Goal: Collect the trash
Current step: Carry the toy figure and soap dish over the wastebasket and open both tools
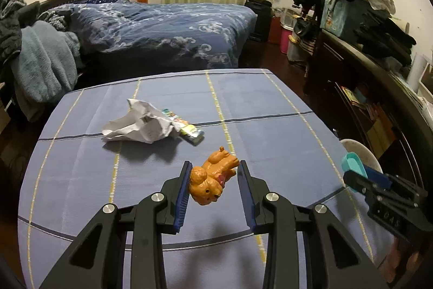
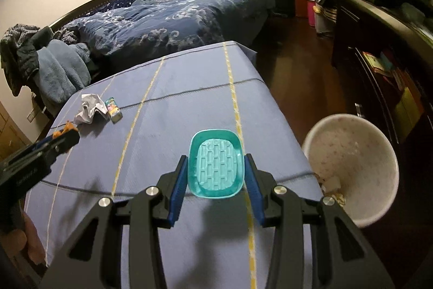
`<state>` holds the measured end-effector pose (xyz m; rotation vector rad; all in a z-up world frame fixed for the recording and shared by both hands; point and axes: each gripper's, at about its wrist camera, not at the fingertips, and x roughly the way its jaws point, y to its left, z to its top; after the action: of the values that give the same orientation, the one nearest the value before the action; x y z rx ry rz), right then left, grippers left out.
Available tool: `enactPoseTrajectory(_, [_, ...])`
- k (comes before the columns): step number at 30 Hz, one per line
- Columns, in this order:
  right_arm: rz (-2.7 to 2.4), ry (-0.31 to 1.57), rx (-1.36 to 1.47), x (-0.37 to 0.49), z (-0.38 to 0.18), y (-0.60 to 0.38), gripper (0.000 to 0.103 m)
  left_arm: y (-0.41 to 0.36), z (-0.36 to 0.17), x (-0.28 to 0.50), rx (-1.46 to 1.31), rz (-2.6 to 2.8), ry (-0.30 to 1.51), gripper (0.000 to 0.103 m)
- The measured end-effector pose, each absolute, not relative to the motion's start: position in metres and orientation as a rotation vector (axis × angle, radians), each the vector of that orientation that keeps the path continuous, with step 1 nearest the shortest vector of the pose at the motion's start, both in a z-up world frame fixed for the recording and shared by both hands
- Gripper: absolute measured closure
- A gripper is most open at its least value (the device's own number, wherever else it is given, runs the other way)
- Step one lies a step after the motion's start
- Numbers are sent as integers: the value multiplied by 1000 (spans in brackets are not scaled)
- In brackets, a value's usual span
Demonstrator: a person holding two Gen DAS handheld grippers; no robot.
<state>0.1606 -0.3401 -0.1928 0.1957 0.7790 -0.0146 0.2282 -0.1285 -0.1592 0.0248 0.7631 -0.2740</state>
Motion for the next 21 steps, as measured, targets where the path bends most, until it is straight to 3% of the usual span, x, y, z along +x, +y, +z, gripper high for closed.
enactPoseTrajectory(21, [-127,711,296,118,-192,-415,62,-231,-146,219,172,-434,722,69])
